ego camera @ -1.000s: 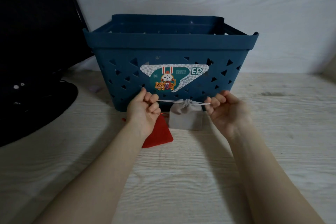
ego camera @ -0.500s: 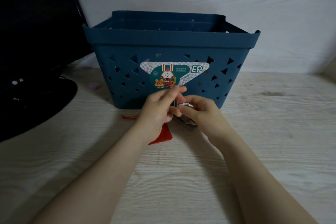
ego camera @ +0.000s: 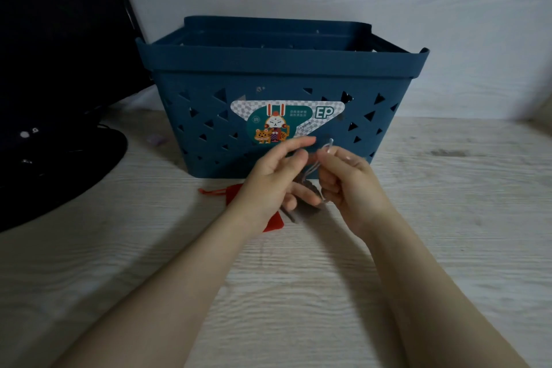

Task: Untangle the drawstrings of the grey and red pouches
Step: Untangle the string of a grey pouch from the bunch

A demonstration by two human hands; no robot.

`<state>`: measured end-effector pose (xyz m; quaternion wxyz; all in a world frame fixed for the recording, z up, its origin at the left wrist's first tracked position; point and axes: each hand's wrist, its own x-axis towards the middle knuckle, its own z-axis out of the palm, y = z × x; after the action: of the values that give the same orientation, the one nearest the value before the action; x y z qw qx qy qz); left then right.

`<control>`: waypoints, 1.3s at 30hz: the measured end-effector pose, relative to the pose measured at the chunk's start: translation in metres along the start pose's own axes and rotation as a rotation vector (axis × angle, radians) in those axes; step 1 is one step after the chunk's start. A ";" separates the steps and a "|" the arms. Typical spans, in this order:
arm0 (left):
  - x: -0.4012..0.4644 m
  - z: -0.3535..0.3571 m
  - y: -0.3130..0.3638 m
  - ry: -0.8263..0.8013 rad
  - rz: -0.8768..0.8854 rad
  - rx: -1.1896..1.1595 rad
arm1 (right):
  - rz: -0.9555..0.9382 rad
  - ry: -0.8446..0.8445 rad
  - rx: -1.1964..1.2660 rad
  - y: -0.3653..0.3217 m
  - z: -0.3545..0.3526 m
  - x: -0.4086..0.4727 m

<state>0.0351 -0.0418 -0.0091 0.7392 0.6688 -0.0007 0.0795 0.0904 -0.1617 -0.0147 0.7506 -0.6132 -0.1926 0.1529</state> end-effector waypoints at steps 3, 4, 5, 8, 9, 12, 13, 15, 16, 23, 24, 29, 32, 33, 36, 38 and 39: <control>0.004 -0.002 -0.004 0.037 -0.025 0.049 | 0.046 0.015 0.088 -0.001 -0.003 0.001; 0.004 -0.001 -0.005 0.043 -0.024 0.062 | 0.052 0.019 0.088 -0.001 -0.002 0.000; 0.005 -0.001 -0.007 0.044 -0.010 0.100 | 0.050 0.023 0.077 -0.002 -0.001 0.000; 0.007 -0.001 -0.013 0.052 0.052 0.265 | 0.027 0.031 0.036 -0.003 0.003 -0.001; 0.008 -0.001 -0.014 0.062 0.057 0.284 | 0.030 0.037 0.031 -0.002 0.003 0.000; 0.010 -0.003 -0.013 0.094 0.009 0.220 | 0.050 0.104 0.014 0.001 0.002 0.003; 0.010 -0.003 -0.013 0.103 -0.019 0.193 | 0.051 0.147 0.004 0.001 0.002 0.003; 0.010 -0.004 -0.012 0.118 -0.084 0.169 | 0.037 0.246 -0.093 0.001 0.000 0.004; 0.010 -0.005 -0.011 0.119 -0.104 0.182 | 0.026 0.290 -0.164 -0.001 -0.002 0.003; 0.006 -0.003 -0.016 0.031 0.097 0.724 | 0.033 0.263 -0.122 -0.006 -0.003 0.001; 0.005 -0.003 -0.016 0.022 0.136 0.766 | 0.013 0.234 -0.102 -0.006 -0.002 0.000; 0.007 -0.003 -0.015 -0.088 0.165 0.820 | -0.082 0.103 -0.137 -0.003 0.004 -0.001; 0.004 -0.004 -0.015 -0.135 0.142 0.783 | -0.096 0.024 -0.167 -0.002 0.006 -0.002; 0.003 -0.003 -0.015 -0.146 0.139 0.767 | -0.097 0.020 -0.175 -0.002 0.005 -0.002; 0.003 -0.003 -0.015 -0.147 0.124 0.750 | -0.096 0.030 -0.173 -0.002 0.003 -0.001; 0.005 -0.003 -0.016 -0.122 0.058 0.719 | -0.100 0.010 -0.125 -0.002 0.002 -0.001; 0.006 -0.004 -0.016 -0.104 0.025 0.702 | -0.102 0.005 -0.103 -0.002 0.002 -0.001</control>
<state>0.0430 -0.0390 -0.0251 0.4624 0.8851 -0.0191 0.0496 0.0885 -0.1604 -0.0128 0.7254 -0.6407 -0.2294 0.1032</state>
